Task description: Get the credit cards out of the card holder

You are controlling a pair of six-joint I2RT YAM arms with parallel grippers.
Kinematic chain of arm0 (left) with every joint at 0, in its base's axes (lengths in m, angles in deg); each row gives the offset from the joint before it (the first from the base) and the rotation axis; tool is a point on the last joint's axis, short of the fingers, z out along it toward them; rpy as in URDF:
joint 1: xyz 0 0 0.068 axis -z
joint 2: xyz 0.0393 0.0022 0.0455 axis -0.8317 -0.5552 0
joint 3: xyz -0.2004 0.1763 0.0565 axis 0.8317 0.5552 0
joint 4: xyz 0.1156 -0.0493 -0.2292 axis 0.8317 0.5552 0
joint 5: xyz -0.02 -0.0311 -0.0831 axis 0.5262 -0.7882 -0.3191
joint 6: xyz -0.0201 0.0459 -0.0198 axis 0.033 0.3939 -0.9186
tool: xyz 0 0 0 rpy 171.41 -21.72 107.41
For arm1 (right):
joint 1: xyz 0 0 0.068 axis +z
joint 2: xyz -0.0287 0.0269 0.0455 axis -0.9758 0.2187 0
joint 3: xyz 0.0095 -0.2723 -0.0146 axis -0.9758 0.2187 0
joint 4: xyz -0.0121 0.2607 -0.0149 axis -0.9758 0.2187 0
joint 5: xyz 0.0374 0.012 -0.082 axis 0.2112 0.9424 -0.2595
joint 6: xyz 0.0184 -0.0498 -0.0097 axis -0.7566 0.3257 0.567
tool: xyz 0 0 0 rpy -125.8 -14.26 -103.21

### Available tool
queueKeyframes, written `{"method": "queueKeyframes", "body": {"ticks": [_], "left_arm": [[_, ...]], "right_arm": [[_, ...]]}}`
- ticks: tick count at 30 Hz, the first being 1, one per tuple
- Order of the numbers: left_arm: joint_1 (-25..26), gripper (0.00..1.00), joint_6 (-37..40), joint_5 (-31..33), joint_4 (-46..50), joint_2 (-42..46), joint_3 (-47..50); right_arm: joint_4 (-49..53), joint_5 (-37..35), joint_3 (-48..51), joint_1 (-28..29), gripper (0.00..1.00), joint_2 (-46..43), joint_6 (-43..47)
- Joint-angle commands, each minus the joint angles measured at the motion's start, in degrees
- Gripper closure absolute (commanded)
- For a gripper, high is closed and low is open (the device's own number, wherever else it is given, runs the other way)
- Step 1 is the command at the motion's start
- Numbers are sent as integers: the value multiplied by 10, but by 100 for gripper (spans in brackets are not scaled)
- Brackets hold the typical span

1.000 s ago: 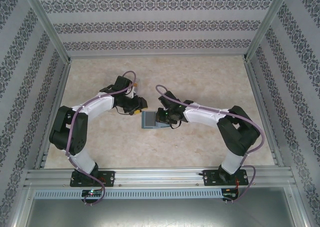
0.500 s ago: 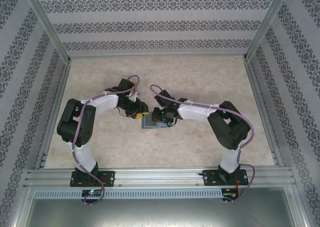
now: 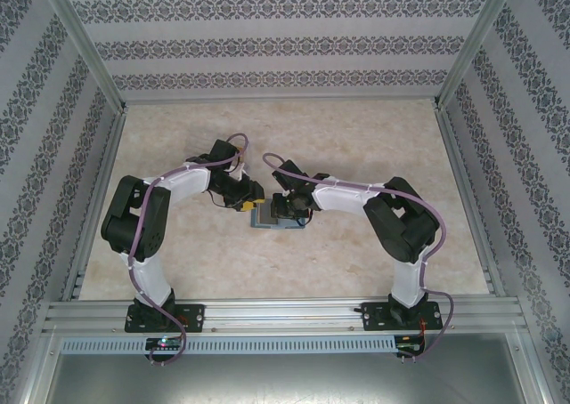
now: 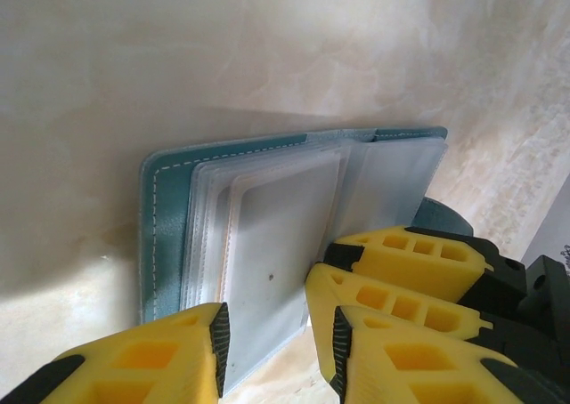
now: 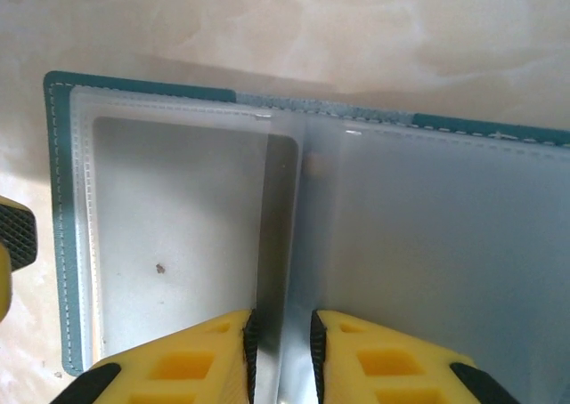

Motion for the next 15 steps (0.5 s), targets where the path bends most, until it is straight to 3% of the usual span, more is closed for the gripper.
{"method": "queueKeyframes", "body": {"ticks": [1, 15], "left_arm": [[-6, 60, 11, -3, 8, 10, -10], [11, 60, 21, 0, 29, -16, -20]], "right_arm": [[50, -43, 1, 1, 74, 31, 18], [38, -42, 11, 1, 75, 36, 11]]}}
